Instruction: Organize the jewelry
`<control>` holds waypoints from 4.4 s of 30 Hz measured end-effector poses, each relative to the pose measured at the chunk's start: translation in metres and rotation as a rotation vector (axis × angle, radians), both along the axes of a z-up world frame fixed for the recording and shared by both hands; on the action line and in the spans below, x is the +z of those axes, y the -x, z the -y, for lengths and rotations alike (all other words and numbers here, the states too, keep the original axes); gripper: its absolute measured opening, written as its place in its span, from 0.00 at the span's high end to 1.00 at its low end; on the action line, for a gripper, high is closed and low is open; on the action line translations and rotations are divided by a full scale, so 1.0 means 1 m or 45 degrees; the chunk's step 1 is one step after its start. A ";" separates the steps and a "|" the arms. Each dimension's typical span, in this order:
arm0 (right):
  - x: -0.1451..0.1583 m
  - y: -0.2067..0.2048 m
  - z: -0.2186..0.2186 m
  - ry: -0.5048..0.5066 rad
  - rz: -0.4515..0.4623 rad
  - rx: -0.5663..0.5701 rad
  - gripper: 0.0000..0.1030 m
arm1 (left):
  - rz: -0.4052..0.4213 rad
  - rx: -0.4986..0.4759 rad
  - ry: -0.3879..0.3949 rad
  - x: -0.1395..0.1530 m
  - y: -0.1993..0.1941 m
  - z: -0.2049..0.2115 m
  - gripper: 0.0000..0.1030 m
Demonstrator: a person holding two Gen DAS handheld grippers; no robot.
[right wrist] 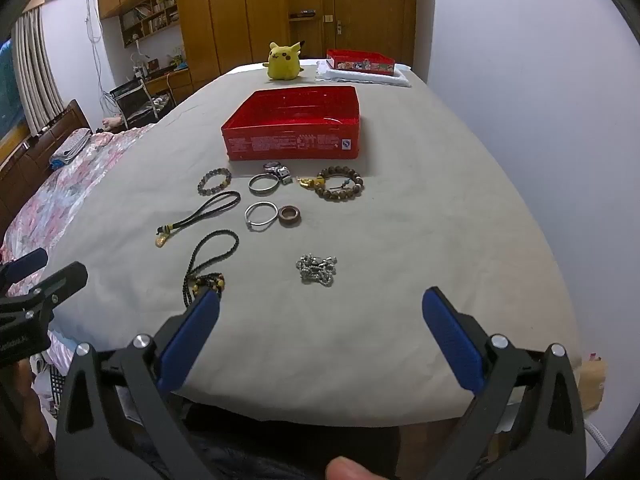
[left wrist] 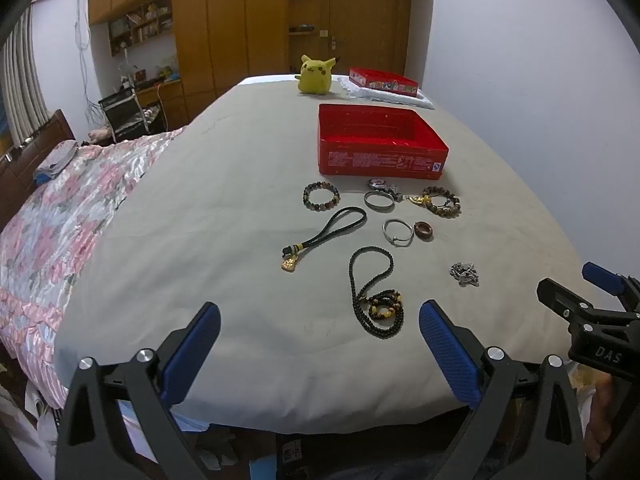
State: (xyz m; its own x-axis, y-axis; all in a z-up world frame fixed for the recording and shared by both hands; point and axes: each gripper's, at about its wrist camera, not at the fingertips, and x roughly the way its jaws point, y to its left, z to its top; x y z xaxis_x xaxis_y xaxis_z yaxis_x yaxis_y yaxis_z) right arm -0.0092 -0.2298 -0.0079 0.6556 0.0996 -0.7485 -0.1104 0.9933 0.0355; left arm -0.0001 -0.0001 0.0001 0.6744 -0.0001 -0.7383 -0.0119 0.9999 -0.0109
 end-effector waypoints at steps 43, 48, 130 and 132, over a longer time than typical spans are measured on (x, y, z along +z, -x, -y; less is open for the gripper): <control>-0.004 -0.009 0.012 -0.011 0.001 -0.001 0.03 | 0.007 0.001 0.003 0.001 -0.001 0.001 0.04; -0.004 -0.006 0.008 -0.010 -0.001 0.001 0.03 | 0.003 -0.003 0.002 -0.001 -0.001 0.001 0.04; -0.117 -0.099 0.000 0.019 -0.162 0.278 0.66 | -0.186 -0.273 -0.045 -0.133 -0.083 0.054 0.34; -0.117 -0.102 -0.001 0.025 -0.150 0.293 0.76 | -0.177 -0.281 -0.039 -0.129 -0.083 0.052 0.63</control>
State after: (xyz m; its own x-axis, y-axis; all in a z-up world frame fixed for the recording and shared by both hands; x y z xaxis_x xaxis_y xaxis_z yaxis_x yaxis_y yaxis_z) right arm 0.0931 -0.2292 -0.1251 0.5256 0.2203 -0.8217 -0.3295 0.9432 0.0421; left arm 0.0831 -0.0525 -0.1291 0.5527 -0.1124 -0.8258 0.2076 0.9782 0.0058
